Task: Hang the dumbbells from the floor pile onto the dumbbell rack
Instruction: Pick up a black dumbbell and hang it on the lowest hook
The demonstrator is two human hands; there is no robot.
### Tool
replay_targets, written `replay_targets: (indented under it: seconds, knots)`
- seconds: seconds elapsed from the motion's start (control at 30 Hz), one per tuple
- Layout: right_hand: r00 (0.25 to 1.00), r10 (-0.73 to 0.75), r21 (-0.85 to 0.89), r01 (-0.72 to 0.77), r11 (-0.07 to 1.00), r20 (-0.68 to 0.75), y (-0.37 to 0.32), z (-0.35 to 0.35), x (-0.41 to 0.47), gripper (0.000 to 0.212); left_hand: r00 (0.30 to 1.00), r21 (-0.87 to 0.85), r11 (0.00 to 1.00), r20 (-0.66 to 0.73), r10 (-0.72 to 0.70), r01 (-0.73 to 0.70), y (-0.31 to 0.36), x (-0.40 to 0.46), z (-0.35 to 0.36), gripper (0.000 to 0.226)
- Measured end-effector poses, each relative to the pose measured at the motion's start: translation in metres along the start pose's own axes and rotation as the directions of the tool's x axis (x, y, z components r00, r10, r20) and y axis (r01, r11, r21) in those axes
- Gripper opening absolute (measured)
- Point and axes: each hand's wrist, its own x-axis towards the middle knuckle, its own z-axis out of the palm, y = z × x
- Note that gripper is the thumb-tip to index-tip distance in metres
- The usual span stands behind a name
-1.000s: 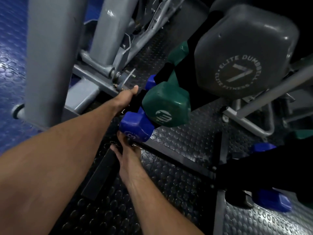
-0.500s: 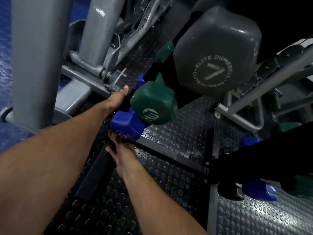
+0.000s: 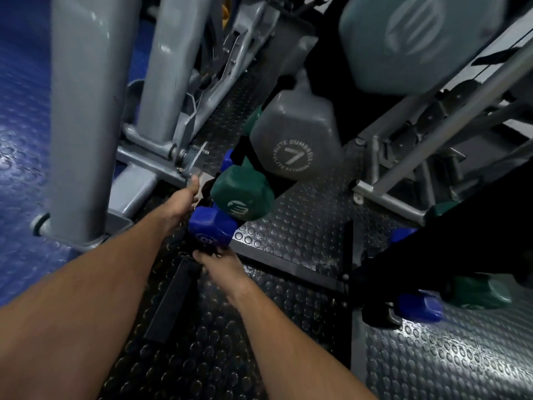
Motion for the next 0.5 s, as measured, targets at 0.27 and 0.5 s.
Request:
replay_targets:
  seconds: [0.27, 0.5]
  knots:
    - [1.0, -0.016, -0.312, 0.017, 0.95, 0.006, -0.015, -0.056, -0.092, 0.082, 0.997, 0.1, 0.995, -0.08, -0.009, 0.017, 0.029, -0.124, 0.012, 0.084]
    - [0.995, -0.099, -0.332, 0.085, 0.939, -0.024, -0.036, -0.118, -0.202, 0.08, 0.981, 0.421, 0.897, -0.073, 0.181, -0.134, 0.059, -0.255, 0.027, 0.088]
